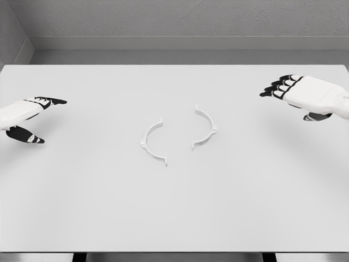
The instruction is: Assemble PVC drainage pipe clamps
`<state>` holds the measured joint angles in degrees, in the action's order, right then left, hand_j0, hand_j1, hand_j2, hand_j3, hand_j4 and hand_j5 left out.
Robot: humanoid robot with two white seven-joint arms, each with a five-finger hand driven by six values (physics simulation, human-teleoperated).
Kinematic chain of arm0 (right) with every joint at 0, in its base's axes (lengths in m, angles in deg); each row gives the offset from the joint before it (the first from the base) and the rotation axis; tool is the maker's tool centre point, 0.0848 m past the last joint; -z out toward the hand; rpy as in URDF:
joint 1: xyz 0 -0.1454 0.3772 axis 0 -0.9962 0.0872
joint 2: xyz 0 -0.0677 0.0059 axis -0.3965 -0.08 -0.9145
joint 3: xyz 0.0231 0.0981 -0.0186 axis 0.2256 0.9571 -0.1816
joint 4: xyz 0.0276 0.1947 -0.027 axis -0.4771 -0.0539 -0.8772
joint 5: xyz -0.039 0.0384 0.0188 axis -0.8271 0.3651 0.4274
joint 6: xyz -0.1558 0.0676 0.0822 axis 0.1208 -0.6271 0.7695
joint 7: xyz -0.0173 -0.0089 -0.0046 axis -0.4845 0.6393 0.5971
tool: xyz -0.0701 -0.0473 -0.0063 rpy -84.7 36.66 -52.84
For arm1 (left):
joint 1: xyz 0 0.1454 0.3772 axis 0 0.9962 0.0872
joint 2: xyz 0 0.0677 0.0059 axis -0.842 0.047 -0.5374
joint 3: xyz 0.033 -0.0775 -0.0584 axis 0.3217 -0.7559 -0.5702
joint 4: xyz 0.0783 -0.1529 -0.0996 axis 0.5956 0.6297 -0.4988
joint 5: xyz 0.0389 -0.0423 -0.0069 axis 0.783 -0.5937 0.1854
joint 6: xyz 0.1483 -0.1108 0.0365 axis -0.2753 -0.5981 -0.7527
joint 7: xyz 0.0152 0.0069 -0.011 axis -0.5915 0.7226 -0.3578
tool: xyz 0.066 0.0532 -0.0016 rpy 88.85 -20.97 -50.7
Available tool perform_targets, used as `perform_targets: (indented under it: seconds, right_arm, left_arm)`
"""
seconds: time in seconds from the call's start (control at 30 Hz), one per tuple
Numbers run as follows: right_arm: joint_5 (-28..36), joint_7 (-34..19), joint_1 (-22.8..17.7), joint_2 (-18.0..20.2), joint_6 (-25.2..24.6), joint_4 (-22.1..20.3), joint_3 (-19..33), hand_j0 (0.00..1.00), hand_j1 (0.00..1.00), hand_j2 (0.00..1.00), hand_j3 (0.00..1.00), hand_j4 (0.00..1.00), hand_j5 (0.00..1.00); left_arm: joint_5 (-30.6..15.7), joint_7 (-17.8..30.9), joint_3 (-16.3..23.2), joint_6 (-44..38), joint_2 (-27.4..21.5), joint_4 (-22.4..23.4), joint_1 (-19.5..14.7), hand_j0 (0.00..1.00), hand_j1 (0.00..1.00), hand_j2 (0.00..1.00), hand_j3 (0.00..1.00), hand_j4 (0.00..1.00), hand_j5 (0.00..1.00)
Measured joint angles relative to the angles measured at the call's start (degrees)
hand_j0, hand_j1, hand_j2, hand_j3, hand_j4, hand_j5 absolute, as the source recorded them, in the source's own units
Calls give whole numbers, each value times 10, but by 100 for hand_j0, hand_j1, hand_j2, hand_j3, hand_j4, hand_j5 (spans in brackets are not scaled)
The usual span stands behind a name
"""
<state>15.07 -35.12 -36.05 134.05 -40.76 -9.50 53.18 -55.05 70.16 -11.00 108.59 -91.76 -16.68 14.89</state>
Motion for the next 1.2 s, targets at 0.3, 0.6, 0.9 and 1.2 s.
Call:
perform_targets:
  seconds: [0.3,0.6,0.9,1.2]
  right_arm:
    - [-1,0,8,-54,-1,0,-2,100,100,100,100,100,100]
    - [-6,1,69,-195,-4,96,-8,100,100,100,100,100,100]
    - [-78,4,119,-264,-4,172,-29,100,100,100,100,100,100]
    - [-105,33,148,-317,-4,228,-58,100,100,100,100,100,100]
  left_arm:
    - [8,0,1,0,90,-69,26,100,100,100,100,100,100]
    - [35,0,-18,1,225,-230,129,100,100,100,100,100,100]
    - [106,0,-42,0,306,-268,134,100,100,100,100,100,100]
    - [139,0,0,0,320,-250,122,100,100,100,100,100,100]
